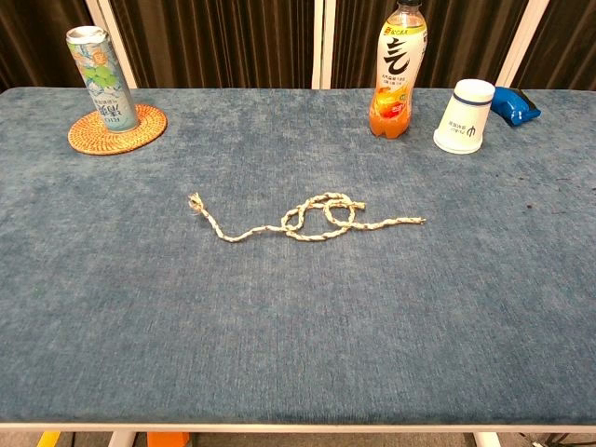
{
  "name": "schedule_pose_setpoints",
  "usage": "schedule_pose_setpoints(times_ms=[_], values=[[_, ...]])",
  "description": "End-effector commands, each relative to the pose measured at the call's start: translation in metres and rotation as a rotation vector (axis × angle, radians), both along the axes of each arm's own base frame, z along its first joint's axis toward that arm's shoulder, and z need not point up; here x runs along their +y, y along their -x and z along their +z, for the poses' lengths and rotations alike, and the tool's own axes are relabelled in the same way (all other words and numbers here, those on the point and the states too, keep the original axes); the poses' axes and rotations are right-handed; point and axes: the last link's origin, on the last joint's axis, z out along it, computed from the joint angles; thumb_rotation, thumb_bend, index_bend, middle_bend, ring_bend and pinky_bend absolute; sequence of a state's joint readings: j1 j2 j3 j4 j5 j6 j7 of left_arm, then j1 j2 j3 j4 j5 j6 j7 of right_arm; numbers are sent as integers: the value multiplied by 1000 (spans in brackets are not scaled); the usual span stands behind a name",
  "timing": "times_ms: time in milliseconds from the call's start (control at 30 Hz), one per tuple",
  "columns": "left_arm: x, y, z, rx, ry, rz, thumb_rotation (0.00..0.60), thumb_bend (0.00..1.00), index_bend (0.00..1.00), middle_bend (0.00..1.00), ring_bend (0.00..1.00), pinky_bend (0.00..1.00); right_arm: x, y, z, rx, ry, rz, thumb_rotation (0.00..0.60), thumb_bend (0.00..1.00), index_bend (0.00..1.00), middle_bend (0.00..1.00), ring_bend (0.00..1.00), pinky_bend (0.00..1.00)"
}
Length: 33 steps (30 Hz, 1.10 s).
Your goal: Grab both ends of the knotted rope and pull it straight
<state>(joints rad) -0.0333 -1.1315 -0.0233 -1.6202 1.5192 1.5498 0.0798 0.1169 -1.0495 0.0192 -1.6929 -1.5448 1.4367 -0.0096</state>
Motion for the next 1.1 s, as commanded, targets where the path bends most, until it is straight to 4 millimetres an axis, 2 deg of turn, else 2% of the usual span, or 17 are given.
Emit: schedule_pose_setpoints(times_ms=[33,200,333,567,767,900,1100], values=[[-1,0,0,4,0,1,600,21,167,141,40,21,-2,-3,-1,4,-4,14,600,224,247,226,57,111],[-1,-1,-1,2,-1,-1,600,21,167,140,40,21,-11,-16,-4,11,-16,70,600,224,247,225,58,111],[2,-2,0,4,0,-11,600,21,167,141,40,21,-31,-41,-22,35,-94,157,600,224,247,231,58,111],[9,-1,3,8,2,-21,600,21,166,141,40,21,-92,-96,-83,87,-283,273,600,224,295,257,60,112],[13,3,2,8,14,-12,600,21,167,141,40,21,-129,-121,-138,81,-330,270,600,224,375,227,24,60],[16,6,3,6,15,-8,600,21,167,141,40,21,-143,-129,-166,97,-322,267,600,224,435,226,10,47],[21,11,1,0,22,-2,600,21,167,141,40,21,-149,-134,-197,123,-325,270,600,225,468,227,5,46]])
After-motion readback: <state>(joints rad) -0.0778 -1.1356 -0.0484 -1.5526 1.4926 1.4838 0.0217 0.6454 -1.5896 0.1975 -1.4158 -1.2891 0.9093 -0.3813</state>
